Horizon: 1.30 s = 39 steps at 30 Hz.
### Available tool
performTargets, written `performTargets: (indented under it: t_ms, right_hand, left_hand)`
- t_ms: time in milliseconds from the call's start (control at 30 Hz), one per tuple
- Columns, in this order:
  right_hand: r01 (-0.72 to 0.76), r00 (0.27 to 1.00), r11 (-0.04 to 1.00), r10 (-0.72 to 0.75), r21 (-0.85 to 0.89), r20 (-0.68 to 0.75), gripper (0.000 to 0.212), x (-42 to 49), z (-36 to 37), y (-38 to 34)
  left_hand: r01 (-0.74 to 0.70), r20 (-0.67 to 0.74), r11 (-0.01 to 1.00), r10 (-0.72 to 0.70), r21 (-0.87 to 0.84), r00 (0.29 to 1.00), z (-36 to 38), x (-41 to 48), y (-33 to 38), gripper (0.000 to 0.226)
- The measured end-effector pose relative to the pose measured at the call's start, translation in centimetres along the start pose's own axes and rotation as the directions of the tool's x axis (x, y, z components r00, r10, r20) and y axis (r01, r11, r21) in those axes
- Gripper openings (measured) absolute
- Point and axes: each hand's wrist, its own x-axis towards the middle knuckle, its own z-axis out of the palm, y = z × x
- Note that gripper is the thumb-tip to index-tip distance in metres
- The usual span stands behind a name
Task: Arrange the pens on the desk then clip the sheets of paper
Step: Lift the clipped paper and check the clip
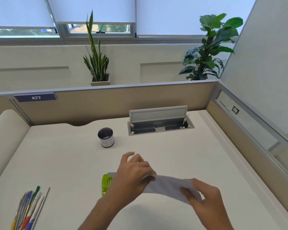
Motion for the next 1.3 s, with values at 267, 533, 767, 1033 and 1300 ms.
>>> performTargets:
  t_ms: [267,533,767,1033,1300]
  right_hand:
    - [-0.149,0.875,0.927,0.285,0.343,-0.392,0.033,-0.5,-2.8,4.4]
    - [-0.23,0.67,0.412,0.724,0.882,-0.164,0.022,0.0,-3.5,6.1]
    - [-0.497,0.673,0.277,0.721,0.822,0.164,0.03,-0.8,-2.3,6.1]
    - [-0.516,0.824,0.587,0.54,0.623,0.173,0.018,1.2,-6.2,5.6]
    - [-0.378,0.91,0.765,0.409,0.522,0.059,0.013,1.9,-5.1,3.2]
  left_hand:
    - [0.514,-0.2,0.846,-0.533,-0.142,0.822,3.5,1.3,1.2,0.105]
    - [0.534,0.378,-0.06,-0.773,-0.843,0.509,9.0,0.2,7.2,0.098]
    - [0.326,0.191,-0.03,-0.859,-0.945,0.474,8.7,1.2,8.6,0.019]
    - [0.4,0.169,0.09,-0.806,-0.912,0.566,4.6,1.2,5.4,0.016]
    - [0.461,0.294,0.102,-0.646,-0.881,0.705,4.3,0.8,4.2,0.024]
